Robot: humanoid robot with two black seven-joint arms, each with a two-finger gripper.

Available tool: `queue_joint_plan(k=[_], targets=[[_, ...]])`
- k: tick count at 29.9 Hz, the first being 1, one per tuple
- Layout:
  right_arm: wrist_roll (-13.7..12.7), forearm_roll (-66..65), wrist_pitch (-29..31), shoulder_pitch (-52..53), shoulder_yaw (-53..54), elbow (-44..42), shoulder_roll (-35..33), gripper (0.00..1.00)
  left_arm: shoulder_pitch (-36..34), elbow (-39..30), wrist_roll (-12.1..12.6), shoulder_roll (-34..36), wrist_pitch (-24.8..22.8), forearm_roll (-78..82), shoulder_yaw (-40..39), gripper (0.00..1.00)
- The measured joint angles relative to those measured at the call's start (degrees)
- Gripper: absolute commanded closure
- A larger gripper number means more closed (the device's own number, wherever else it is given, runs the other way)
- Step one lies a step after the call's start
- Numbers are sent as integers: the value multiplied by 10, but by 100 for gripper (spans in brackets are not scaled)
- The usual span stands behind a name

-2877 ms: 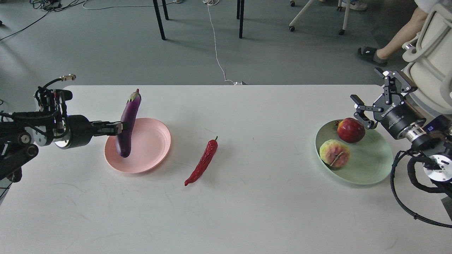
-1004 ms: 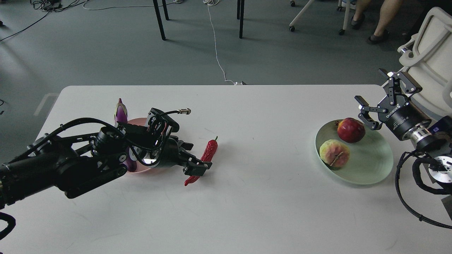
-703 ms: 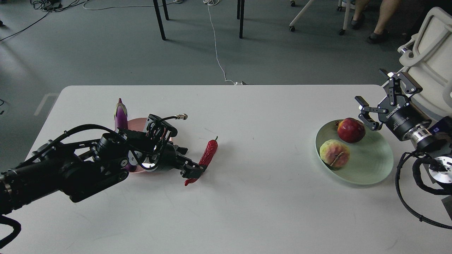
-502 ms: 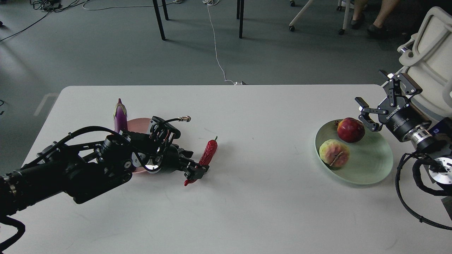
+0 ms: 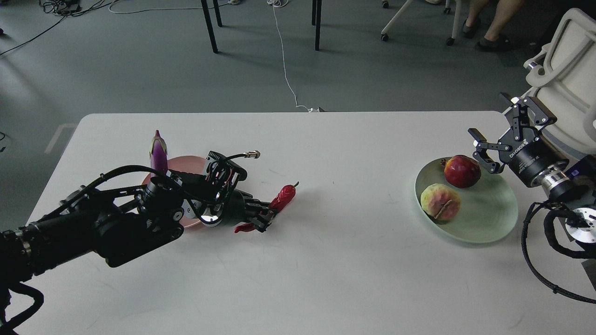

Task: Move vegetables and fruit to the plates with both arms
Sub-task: 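Reach the left gripper to the red chili pepper and grasp it, then carry the chili pepper onto the pink plate and release it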

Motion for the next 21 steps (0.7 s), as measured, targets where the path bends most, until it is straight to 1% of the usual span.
queue_joint_plan(k=[2,4,7,12,14,17,19,21], targets=[[0,0,0,0,0,0,0,5,-2,-2,6,2,3,-16,-14,91],[0,0,0,0,0,0,0,5,-2,-5,26,6,5,-51,-40,91],[0,0,0,-1,0,0,0,5,-3,-8,70,19,7,-126,-81,91],[0,0,0,-2,0,0,1,5,-2,-18,120,64,10,-243,-99,91],[0,0,0,-2,0,0,1,5,-1,-28,144,85,18,-295,-99,91],[0,0,0,-2,0,-1,1,5,1,-57,183,122,48,-373,-93,91],[0,0,0,-2,0,-1,1,5,4,-73,195,143,63,-397,-90,91],[0,0,0,-2,0,0,2,5,11,-80,198,161,70,-404,-88,91]])
